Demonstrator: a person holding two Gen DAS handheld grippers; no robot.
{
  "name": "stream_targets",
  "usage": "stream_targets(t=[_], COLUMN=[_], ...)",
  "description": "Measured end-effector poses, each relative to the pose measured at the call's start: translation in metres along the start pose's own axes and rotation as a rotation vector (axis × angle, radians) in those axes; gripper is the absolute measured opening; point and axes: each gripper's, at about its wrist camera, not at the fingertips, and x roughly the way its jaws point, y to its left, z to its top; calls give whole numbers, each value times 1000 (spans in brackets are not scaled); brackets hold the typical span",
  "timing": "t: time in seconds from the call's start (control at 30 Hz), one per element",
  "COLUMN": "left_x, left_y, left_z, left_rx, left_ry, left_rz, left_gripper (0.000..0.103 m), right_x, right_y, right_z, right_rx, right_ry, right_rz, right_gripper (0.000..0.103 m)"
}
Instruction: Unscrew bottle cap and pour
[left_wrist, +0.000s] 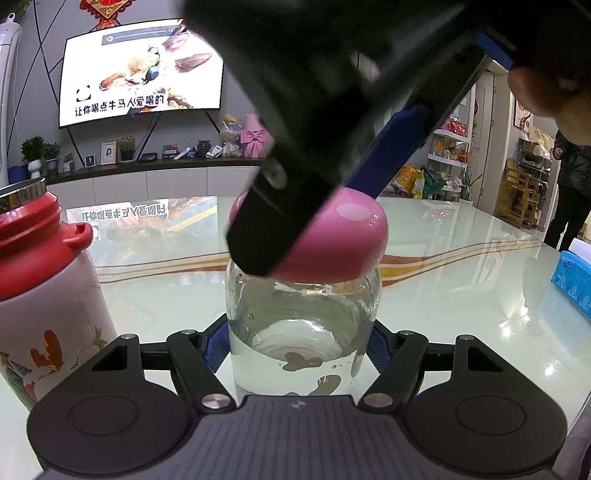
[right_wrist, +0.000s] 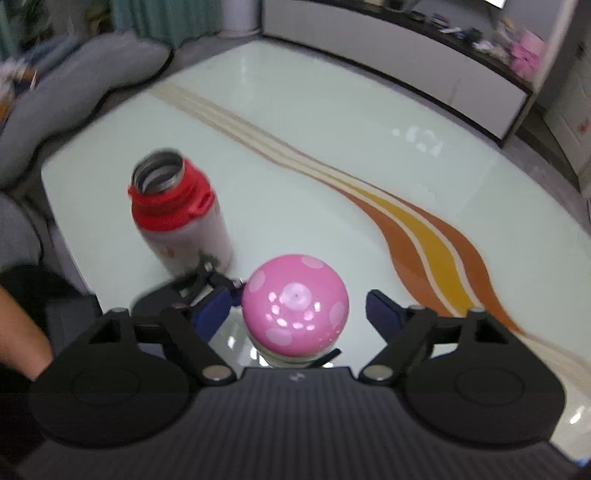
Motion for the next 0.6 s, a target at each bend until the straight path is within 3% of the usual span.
stream_targets(t=[0.1,0.17,0.27,0.47,0.6], left_x=[0,-2,-3,-5,-4], left_y=[0,2,1,3,3], left_z=[0,-3,-4,-4,-4], left_rx=[-1,-1,-1,-2,-3], left_ry=[0,-1,-1,1,3], left_rz=[1,1,1,-1,-2], left_gripper=[74,74,74,74,74], right_x=[-1,3,6,11,11], right_y=[0,-1,2,17,17], right_z=[2,4,7,12,11], right_rx=[119,275,365,349,303], right_ry=[-1,25,36,46,47], right_rz=[-23,-73,-121,-185,-173], right_gripper=[86,85,80,66,65])
